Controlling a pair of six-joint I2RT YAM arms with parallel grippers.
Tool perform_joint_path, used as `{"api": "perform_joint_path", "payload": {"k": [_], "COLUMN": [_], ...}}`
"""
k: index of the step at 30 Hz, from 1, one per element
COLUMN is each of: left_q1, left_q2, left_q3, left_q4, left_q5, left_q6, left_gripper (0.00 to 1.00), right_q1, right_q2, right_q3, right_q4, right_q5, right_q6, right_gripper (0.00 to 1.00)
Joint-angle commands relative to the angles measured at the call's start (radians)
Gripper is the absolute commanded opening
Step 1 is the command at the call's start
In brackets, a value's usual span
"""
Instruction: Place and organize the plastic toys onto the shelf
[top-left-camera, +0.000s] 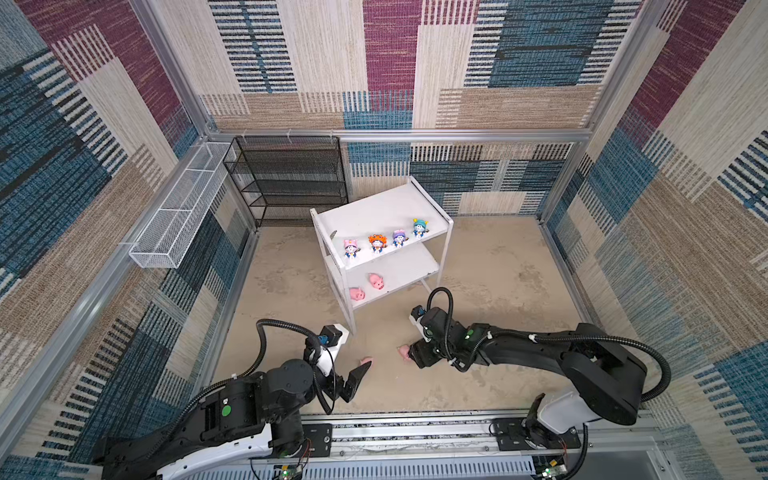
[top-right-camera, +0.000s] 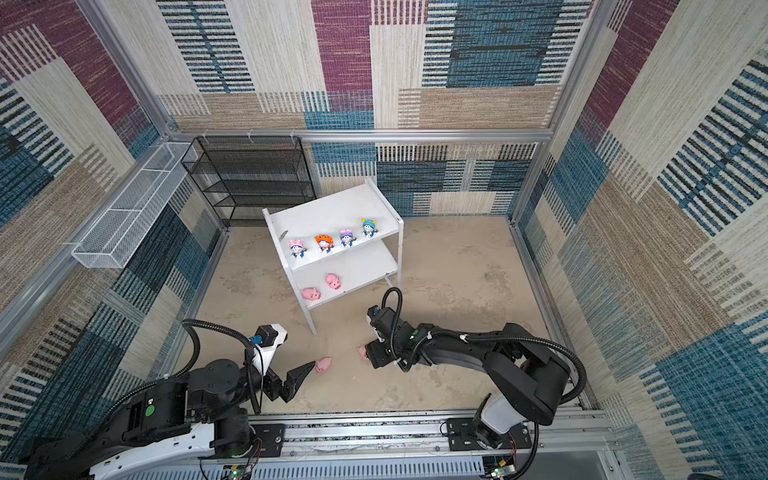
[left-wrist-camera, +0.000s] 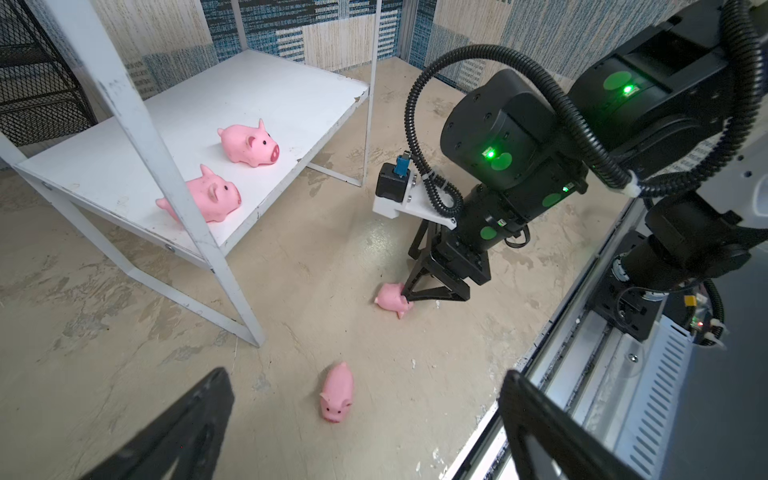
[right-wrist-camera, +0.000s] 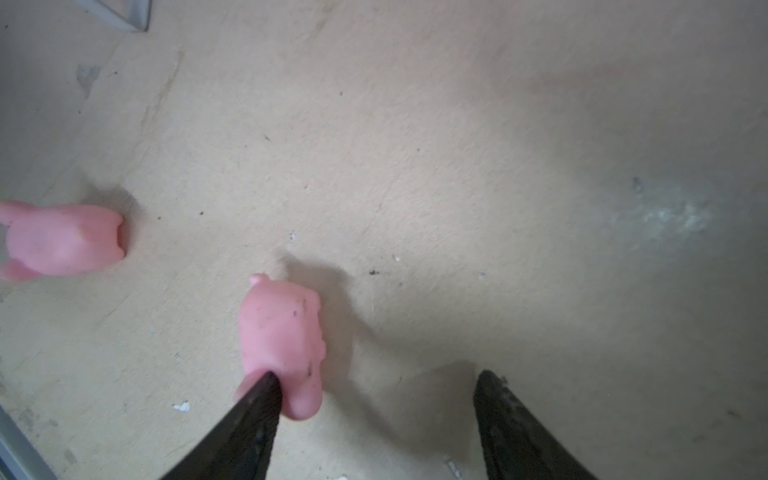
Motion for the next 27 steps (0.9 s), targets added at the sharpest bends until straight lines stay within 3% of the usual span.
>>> {"api": "perform_joint_path", "payload": {"k": [1, 10, 18, 27], "left_q1": [0.000, 0.001, 0.000, 0.001], "left_q2": [-0.002, 0.010, 0.007, 0.001], "left_q3": [0.005, 0.002, -0.004, -0.004], "left_q4": [0.017, 0.024, 0.030, 0.019], "left_q5": [0.009, 0.010, 0.009, 0.012], "left_q6": [0.006, 0.007, 0.004, -0.006], "left_gripper": [1.00, 1.00, 1.00, 1.00], "right_q1": [-0.022, -0.063, -0.038, 0.036], "right_q2": [-0.018, -0.105, -0.179, -0.030], "right_q3": [-0.029, -0.061, -0.085, 0.009], "right_q4": [-0.028, -0.043, -0.004, -0.037], "right_q5": [0.075, 0.091, -0.061, -0.081], "right_q6": [0.033, -0.021, -0.137, -0.223], "right_gripper": [0.75, 0.76, 0.76, 0.77]}}
